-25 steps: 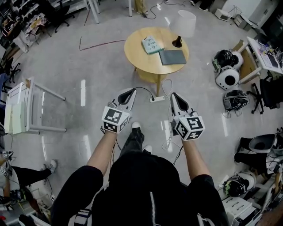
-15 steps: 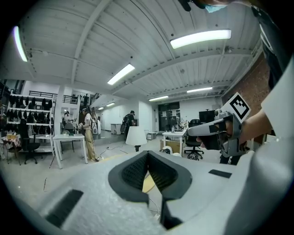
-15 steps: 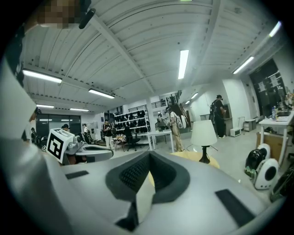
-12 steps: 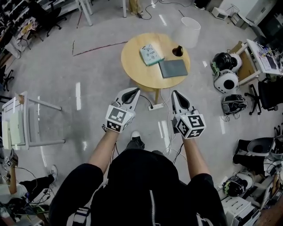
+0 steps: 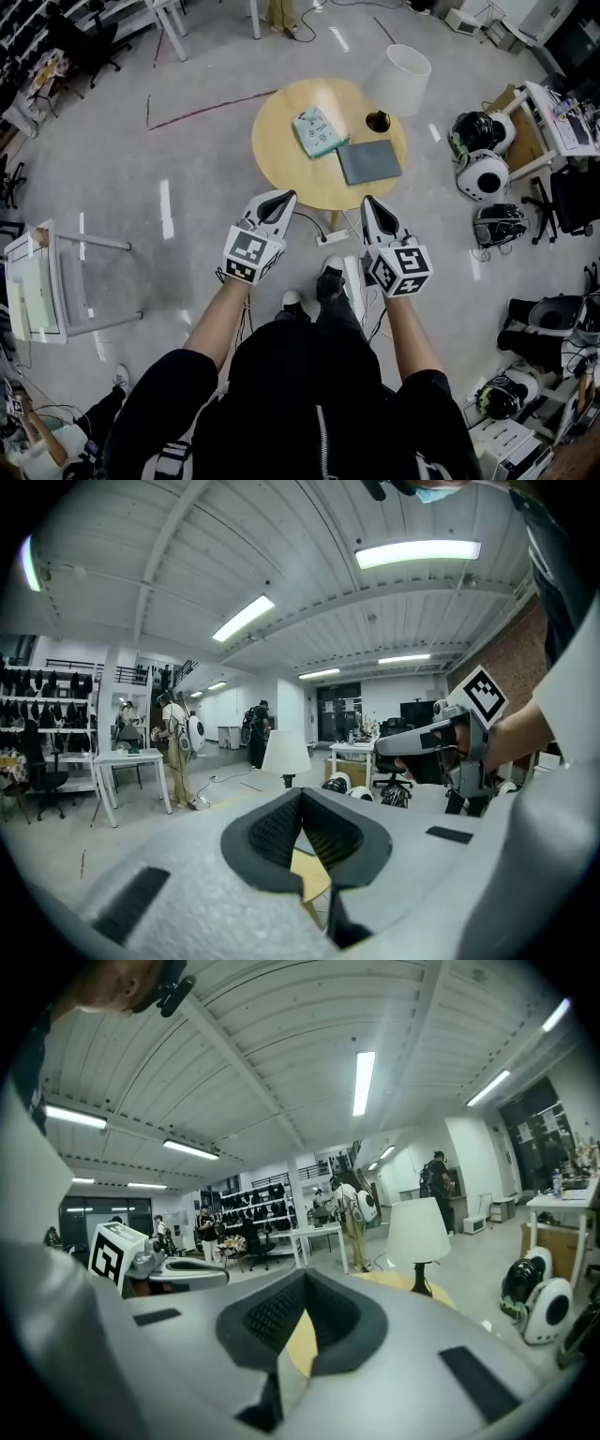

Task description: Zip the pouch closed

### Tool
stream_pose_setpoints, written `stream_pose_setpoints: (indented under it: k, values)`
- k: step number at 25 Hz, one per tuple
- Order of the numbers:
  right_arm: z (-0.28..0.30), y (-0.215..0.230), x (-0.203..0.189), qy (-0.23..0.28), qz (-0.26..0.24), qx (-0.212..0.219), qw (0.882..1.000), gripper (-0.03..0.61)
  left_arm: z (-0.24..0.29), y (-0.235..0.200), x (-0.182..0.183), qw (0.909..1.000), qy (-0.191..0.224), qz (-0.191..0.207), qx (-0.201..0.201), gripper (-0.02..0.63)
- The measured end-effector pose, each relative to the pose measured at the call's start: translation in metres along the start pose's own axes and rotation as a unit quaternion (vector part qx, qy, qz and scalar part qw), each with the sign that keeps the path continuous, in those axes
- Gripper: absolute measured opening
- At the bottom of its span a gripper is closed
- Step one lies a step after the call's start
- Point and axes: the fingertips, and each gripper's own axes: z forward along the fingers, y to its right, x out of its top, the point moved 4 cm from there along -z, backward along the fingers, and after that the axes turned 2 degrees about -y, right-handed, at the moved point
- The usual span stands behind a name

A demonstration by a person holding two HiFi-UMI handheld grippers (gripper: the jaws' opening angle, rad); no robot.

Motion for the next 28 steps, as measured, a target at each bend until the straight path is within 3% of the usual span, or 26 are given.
stream_pose_setpoints:
  k: [17, 28]
  values:
    - [0.167, 0.131, 0.048, -0.030, -0.028, 0.097, 0.994, 0.005, 0.157, -0.083, 0.031, 0.9969, -0.022, -0.020, 0.072, 0.005]
    - [0.204, 0.189, 0.022, -0.085, -0.028, 0.104, 0.991, 0.005, 0.204, -0.098, 0.020, 0.9945, -0.048, -0.044, 0.083, 0.005]
